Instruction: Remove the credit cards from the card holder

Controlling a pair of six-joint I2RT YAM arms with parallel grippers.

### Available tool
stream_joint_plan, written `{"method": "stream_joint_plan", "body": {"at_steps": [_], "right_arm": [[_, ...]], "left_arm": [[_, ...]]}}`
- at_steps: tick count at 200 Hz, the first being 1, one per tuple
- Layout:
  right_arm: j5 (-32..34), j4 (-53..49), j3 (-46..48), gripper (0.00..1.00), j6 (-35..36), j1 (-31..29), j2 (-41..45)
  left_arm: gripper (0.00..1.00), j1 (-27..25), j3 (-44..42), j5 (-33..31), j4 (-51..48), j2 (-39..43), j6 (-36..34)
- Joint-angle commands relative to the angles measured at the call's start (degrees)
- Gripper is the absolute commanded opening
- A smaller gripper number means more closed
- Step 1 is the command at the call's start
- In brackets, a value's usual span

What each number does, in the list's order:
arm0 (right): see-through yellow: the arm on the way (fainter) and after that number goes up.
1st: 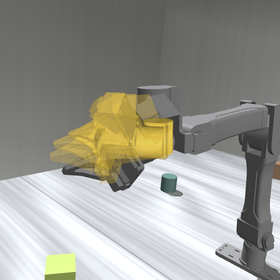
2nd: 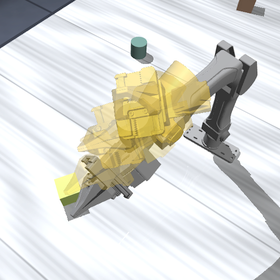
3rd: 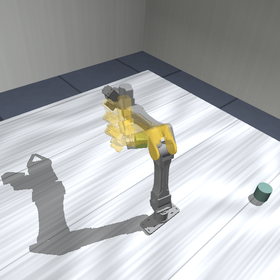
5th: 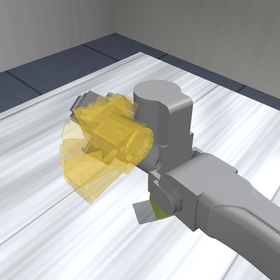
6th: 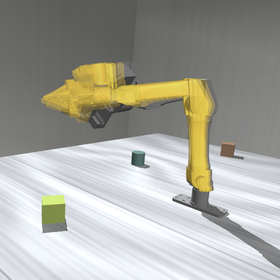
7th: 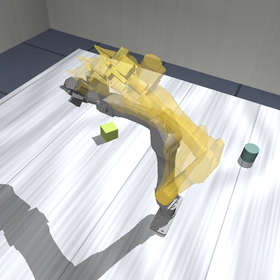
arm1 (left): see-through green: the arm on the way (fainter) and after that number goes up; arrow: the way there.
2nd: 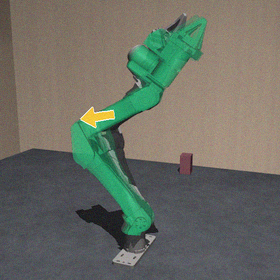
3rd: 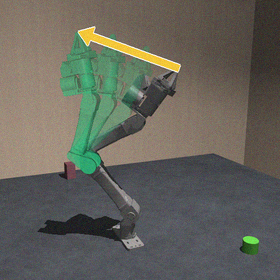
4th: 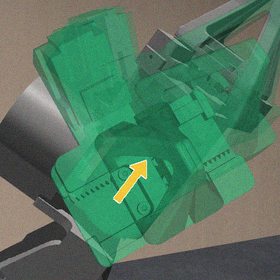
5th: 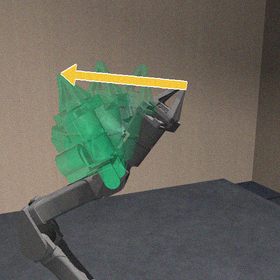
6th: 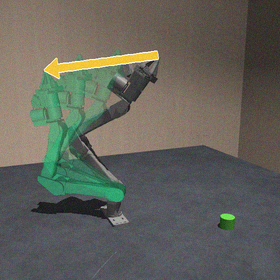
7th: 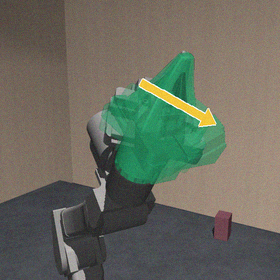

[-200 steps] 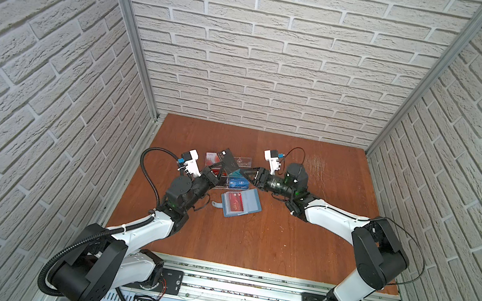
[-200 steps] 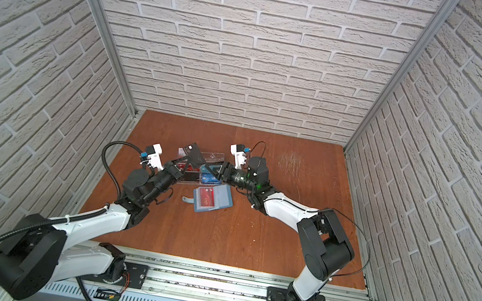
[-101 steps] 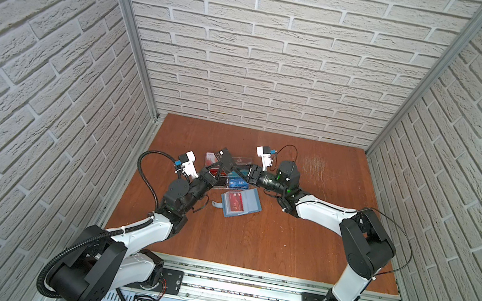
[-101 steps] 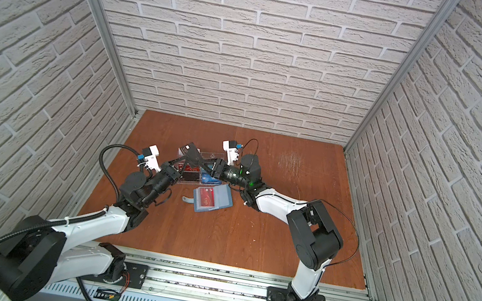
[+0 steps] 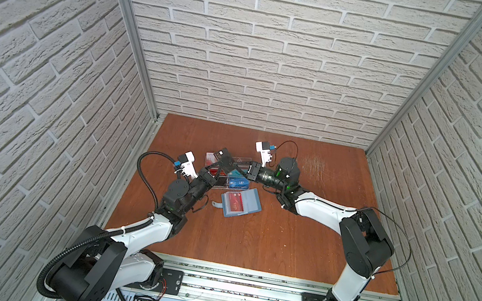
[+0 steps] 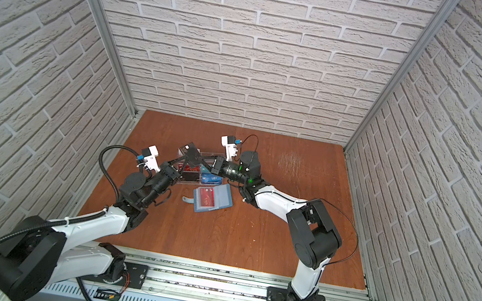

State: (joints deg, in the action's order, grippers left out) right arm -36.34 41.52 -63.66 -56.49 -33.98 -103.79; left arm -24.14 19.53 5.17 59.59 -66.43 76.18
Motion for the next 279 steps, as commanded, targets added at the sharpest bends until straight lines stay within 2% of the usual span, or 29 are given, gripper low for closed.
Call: {"method": "stream_joint_plan", "body": {"at_steps": [1,152,187,197,208,221,250,279], "right_arm": [[-1.98,1.21,-2.15,0.06,1.27,-0.48,0.17],[-3.04,-5.27,-3.35,0.06,6.52,-0.48,2.22],[-3.10,-12.11,-4.73,0.06,11.67,-0.22,3.78],[-3.04,-15.22,-5.59,0.06,13.89,-0.08,4.39],[-2.76,-19.28,-6.65,0.06,17.05,0.09,5.02],[-2.13,-24.09,-7.86,0.06,20.93,0.44,5.56],[-1.91,-34.77,-11.78,0.06,30.38,1.78,5.57],[-1.85,-52.26,-20.00,0.06,45.63,2.42,4.15]], "left_arm": [[0.00,-0.38,0.69,0.27,3.25,-0.60,0.32],[0.00,-0.29,1.37,1.42,0.02,-0.72,1.33],[0.39,0.20,1.74,1.82,-3.91,0.57,1.92],[0.47,0.57,1.78,2.12,-5.14,1.09,2.12],[0.54,1.14,1.83,2.51,-6.66,1.92,2.20],[0.66,1.89,1.50,2.82,-7.75,3.20,2.16],[0.97,4.16,1.40,3.85,-13.67,7.24,2.72],[0.98,6.65,1.89,5.93,-21.54,11.98,2.76]]}}
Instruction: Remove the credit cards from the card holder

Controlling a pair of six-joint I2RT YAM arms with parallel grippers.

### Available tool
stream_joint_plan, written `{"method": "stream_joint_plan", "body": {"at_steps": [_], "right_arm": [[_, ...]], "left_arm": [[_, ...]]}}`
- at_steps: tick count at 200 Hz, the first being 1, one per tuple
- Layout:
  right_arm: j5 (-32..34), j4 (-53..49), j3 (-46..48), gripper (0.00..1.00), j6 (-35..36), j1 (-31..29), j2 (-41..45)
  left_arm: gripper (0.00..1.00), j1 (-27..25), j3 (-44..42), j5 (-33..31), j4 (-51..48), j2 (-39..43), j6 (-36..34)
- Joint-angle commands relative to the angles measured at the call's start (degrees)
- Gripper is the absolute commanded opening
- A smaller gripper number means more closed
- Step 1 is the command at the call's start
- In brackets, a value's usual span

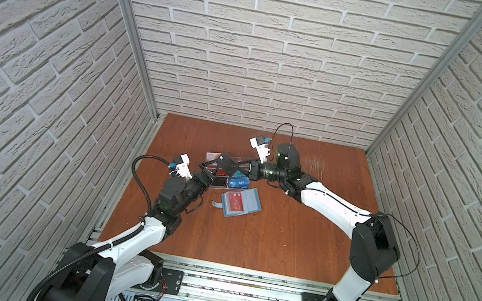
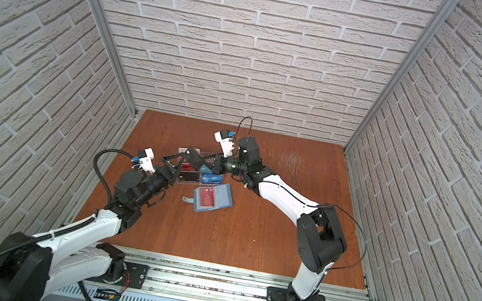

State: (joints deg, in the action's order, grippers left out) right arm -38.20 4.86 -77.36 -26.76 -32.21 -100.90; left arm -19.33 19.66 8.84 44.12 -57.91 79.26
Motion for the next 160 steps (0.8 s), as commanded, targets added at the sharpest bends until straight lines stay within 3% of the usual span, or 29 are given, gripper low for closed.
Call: {"method": "stream_joint_plan", "body": {"at_steps": [1,37,60,93,122,160], "right_arm": [[0.07,-16.17,-6.70,0.06,16.37,0.65,1.16],[-0.62,-25.91,-11.95,0.06,34.69,0.39,-0.42],[-1.74,-28.26,-13.75,0.06,45.85,0.48,-1.91],[-1.83,-41.63,-25.53,0.06,62.98,0.57,-9.99],[-2.18,-46.75,-35.32,0.06,70.44,0.56,-18.82],[-5.68,-51.16,-45.95,0.06,74.93,0.65,-29.04]], "left_arm": [[0.98,1.93,1.81,2.42,-6.41,3.61,-0.33],[0.98,5.06,2.60,6.25,-14.58,8.00,-0.17],[0.98,7.36,1.57,8.82,-15.04,9.66,1.22],[0.98,8.84,-0.79,13.55,-12.71,10.16,2.47],[0.98,10.34,-3.63,16.30,-8.60,8.34,4.05],[0.98,13.44,-6.45,19.13,-2.67,4.75,5.35]]}}
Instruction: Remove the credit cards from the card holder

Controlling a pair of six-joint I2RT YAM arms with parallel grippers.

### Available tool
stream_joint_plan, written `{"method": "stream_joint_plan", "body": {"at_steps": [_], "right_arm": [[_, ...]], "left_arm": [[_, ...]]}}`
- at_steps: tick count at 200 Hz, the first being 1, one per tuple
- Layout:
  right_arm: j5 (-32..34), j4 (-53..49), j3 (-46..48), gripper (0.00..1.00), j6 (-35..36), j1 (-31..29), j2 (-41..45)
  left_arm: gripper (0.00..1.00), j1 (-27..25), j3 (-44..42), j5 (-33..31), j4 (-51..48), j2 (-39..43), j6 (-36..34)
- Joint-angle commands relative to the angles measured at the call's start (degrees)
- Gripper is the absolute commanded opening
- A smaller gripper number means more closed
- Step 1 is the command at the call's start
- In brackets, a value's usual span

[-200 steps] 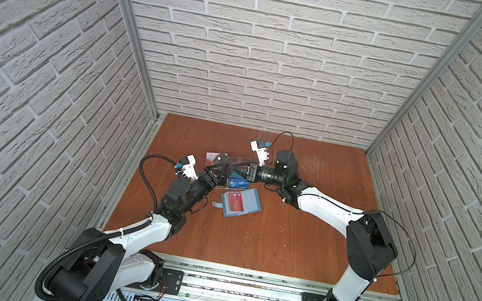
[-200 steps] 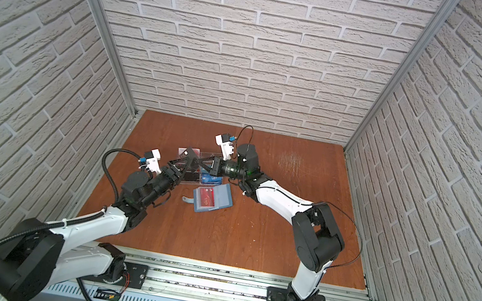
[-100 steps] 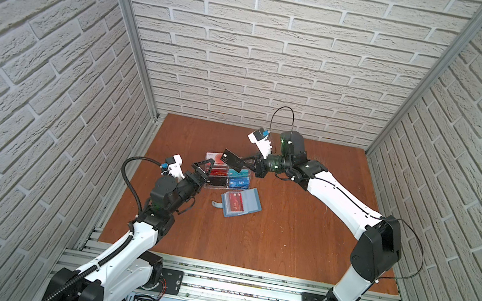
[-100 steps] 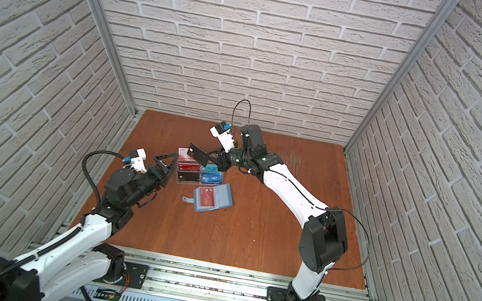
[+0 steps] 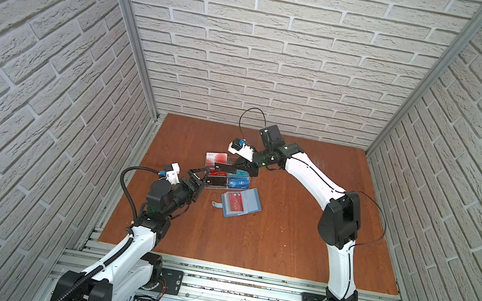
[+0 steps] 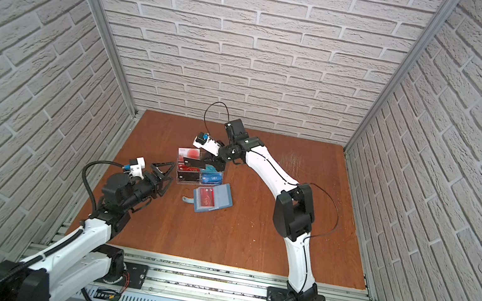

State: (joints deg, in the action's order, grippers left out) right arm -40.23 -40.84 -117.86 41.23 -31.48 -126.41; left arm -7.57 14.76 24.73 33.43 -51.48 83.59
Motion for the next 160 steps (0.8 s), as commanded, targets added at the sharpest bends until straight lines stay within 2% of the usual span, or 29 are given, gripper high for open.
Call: {"method": "stream_joint_plan", "body": {"at_steps": [1,66,160], "right_arm": [[-3.68,-5.51,-5.62,0.06,7.06,-0.07,-3.73],[-6.61,-5.29,-12.36,0.06,12.89,-0.24,-12.88],[-7.98,1.83,-16.15,0.06,9.18,-0.66,-18.13]], "left_arm": [[0.98,1.72,-1.57,3.27,8.08,-1.81,1.08],[0.98,3.79,-2.54,6.55,13.40,-7.49,1.31],[0.98,4.50,-2.15,7.22,15.65,-11.07,0.94]]}}
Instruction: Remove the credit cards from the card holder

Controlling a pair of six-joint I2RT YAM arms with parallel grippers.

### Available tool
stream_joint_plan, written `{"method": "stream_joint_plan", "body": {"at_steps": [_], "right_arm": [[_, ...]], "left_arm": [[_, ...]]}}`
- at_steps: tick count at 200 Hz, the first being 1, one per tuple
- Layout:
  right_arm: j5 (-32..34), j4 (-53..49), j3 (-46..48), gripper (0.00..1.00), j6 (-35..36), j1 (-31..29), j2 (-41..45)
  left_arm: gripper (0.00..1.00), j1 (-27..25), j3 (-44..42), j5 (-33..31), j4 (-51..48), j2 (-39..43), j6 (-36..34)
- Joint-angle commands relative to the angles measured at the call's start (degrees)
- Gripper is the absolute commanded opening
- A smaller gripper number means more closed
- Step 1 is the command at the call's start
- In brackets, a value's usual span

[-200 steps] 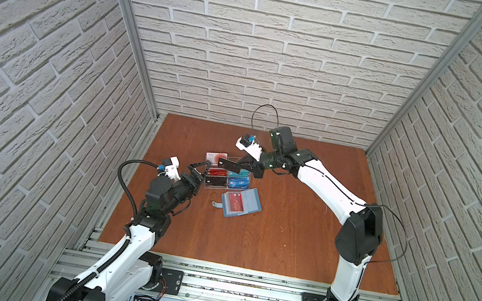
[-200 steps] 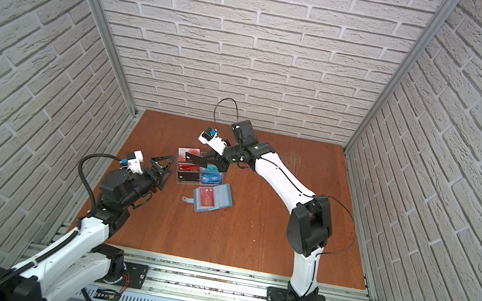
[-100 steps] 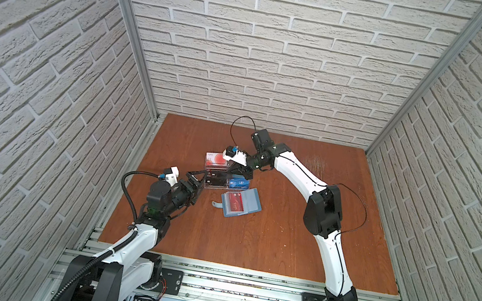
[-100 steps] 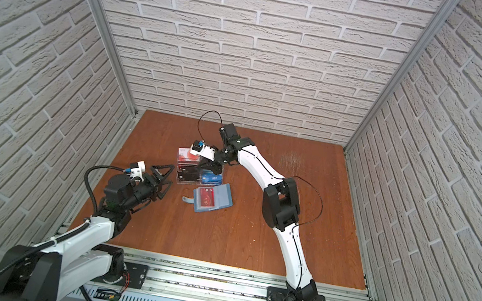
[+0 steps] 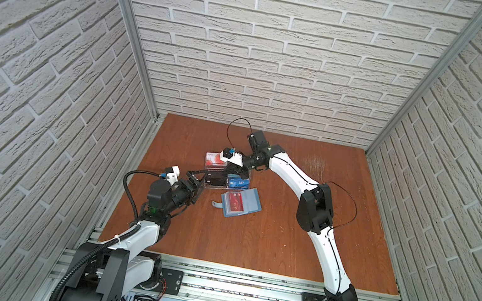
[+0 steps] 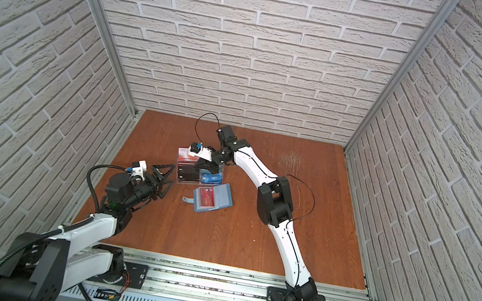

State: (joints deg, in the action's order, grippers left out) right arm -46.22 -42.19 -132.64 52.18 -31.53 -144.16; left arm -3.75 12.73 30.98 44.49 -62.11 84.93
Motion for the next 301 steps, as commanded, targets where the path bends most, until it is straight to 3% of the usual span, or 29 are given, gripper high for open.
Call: {"method": "stream_joint_plan", "body": {"at_steps": [1,143,301], "right_arm": [[-1.97,3.22,-1.39,0.06,-1.80,-0.63,-0.40],[1.08,2.86,-1.02,0.06,-2.34,-1.17,-2.52],[4.77,8.35,5.55,0.08,-6.12,-1.16,-0.22]], "left_arm": [[0.98,0.67,-0.14,0.99,4.57,-0.50,-0.38],[0.98,2.69,-1.49,2.68,6.23,-2.65,-0.04],[0.98,4.10,-2.27,3.95,6.21,-2.25,0.05]]}}
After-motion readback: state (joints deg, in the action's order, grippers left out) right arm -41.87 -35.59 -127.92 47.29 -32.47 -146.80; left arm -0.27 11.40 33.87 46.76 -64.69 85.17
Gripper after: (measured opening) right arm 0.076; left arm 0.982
